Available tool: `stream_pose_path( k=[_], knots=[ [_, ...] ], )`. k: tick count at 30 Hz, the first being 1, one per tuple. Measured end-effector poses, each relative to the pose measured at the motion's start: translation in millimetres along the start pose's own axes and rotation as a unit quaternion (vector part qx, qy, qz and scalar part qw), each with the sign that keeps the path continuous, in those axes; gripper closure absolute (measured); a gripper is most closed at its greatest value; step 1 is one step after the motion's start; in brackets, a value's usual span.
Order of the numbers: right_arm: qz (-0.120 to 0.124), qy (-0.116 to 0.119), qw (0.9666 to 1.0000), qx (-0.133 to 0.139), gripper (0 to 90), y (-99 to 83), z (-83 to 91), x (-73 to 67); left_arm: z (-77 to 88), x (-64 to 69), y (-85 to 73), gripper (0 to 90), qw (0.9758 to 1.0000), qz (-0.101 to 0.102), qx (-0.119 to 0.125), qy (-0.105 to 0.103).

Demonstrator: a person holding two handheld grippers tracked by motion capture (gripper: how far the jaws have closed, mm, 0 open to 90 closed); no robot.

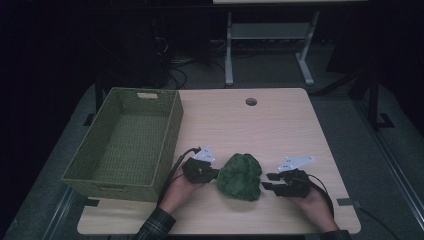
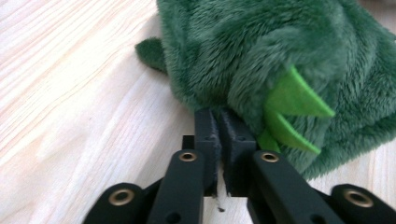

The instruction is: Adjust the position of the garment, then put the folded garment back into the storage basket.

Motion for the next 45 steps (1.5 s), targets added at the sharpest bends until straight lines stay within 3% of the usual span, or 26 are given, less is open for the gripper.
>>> stream_pose_path(
  k=[3, 7, 12, 14, 18, 23, 27, 30, 35, 43, 45],
  knots=[
    [-0.023, -0.031, 0.9993, 0.001, 41.3, -8.8, 2.1, 15.6, 5.0, -1.8, -1.9, 76.7, 1.0000, 0.002, -0.004, 0.004],
    [-0.050, -0.054, 0.9973, 0.003, 30.8, -19.9, 3.4, 31.6, 14.5, -4.1, -3.6, 67.1, 0.9999, 0.001, -0.011, 0.013],
    [-0.079, -0.088, 0.9930, 0.005, 21.5, -29.0, 4.9, 49.7, 24.0, -2.0, -2.5, 53.6, 0.9997, -0.002, -0.018, 0.016],
    [-0.088, -0.098, 0.9913, 0.003, 18.4, -31.6, 3.2, 56.7, 27.3, 0.4, -2.3, 47.3, 0.9992, -0.006, -0.035, 0.020],
    [-0.093, -0.109, 0.9896, 0.011, 13.5, -32.2, 2.5, 65.5, 37.4, 5.4, 2.4, 37.9, 0.9991, 0.000, -0.039, 0.018],
    [-0.094, -0.110, 0.9893, 0.018, 12.6, -32.2, 1.5, 66.7, 50.1, 16.0, 13.0, 28.2, 0.9989, -0.026, -0.038, 0.004],
    [-0.094, -0.111, 0.9892, 0.019, 12.6, -32.1, 1.5, 67.1, 48.5, 24.4, 23.7, 22.5, 0.9980, -0.048, -0.042, -0.003],
    [-0.094, -0.111, 0.9891, 0.019, 12.6, -32.1, 1.5, 67.1, 41.1, 27.7, 30.5, 19.5, 0.9962, -0.066, -0.057, -0.005],
    [-0.095, -0.111, 0.9891, 0.019, 12.6, -32.2, 1.5, 67.1, 24.7, 32.8, 38.6, 16.3, 0.9906, -0.102, -0.091, -0.009],
    [-0.098, -0.112, 0.9887, 0.019, 12.6, -31.9, 1.4, 66.8, 0.8, 31.6, 46.0, 14.1, 0.9837, -0.128, -0.125, -0.017],
    [-0.098, -0.111, 0.9887, 0.019, 12.6, -31.9, 1.4, 66.8, -6.2, 32.3, 44.7, 13.5, 0.9810, -0.137, -0.136, -0.020]
  ],
)
Point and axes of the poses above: each handheld gripper's, and its own axes: z roughly backward along the jaws, y roughly out of its top, x roughly to its right, the point moved 9 cm from there along -z, roughly forward along the jaws, and after that the axes turned 14 degrees about -x, right-handed, at the moved point
